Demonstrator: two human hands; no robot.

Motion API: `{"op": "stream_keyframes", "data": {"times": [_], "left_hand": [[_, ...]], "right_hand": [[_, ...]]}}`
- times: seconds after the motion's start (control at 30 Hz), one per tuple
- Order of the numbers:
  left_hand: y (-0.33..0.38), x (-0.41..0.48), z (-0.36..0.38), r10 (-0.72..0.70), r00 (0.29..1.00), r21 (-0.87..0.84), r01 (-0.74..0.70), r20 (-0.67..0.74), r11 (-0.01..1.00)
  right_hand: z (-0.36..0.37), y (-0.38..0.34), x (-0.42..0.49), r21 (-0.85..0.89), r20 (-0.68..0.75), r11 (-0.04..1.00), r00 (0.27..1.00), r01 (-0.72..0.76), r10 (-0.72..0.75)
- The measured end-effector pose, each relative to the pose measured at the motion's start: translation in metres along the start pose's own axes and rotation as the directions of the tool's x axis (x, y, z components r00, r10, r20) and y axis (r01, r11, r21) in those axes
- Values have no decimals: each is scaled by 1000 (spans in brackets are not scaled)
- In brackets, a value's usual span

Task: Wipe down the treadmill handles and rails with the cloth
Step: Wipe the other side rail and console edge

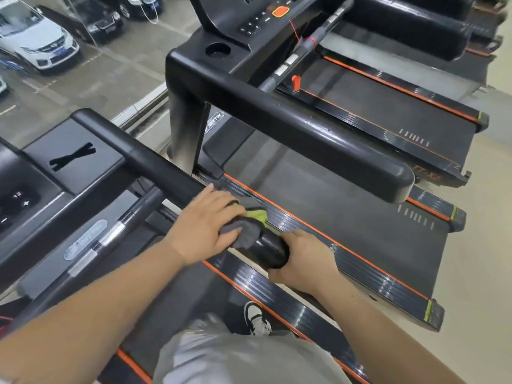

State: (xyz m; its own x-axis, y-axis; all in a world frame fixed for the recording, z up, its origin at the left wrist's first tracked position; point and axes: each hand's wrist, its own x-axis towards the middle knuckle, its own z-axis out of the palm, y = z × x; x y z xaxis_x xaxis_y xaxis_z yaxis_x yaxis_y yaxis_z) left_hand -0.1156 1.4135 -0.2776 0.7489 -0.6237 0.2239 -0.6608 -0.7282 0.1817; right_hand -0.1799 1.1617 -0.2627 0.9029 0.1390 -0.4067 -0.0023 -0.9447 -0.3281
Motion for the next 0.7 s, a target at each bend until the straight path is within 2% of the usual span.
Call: {"op": "stream_keyframes", "data": {"times": [0.03, 0.1, 0.17, 0.23, 0.33, 0.4, 0.47, 0.53, 0.6, 0.67, 0.7], "left_hand": [[-9, 5, -3, -135, 991, 2, 135, -18, 991], [-10, 14, -4, -397, 915, 6, 398, -66, 917], [17, 16, 0, -487, 870, 47, 491, -77, 870], [52, 9, 6, -406, 912, 13, 407, -60, 913], [61, -11, 8, -80, 997, -59, 79, -15, 995], [27, -11, -3, 116, 993, -106, -112, 31, 988], [-11, -6, -11, 169, 982, -118, -159, 81, 980], [-40, 0, -15, -3, 999, -84, 7, 48, 996], [-44, 4, -16, -260, 965, -45, 259, -22, 965], [-10, 4, -11, -417, 907, 1, 418, -62, 908], [14, 2, -6, -434, 898, -8, 434, -72, 901]], "right_hand": [[-1, -1, 1, 2, 8, 1000, 1000, -3, 3], [-2, -2, 1, 5, 13, 1000, 1000, -24, 24], [-1, -5, 0, 15, 3, 998, 998, -56, 56], [1, -9, -2, 29, -14, 996, 996, -89, 90], [2, -16, -6, 46, -49, 991, 990, -128, 130], [1, -20, -9, 64, -53, 986, 986, -156, 159], [1, -23, -11, 81, -35, 979, 981, -186, 189], [-1, -26, -12, 90, -27, 975, 978, -204, 207], [-1, -29, -11, 98, -32, 970, 973, -224, 228], [-1, -31, -12, 107, -35, 963, 967, -248, 253], [-1, -33, -13, 109, -38, 960, 964, -256, 262]]}}
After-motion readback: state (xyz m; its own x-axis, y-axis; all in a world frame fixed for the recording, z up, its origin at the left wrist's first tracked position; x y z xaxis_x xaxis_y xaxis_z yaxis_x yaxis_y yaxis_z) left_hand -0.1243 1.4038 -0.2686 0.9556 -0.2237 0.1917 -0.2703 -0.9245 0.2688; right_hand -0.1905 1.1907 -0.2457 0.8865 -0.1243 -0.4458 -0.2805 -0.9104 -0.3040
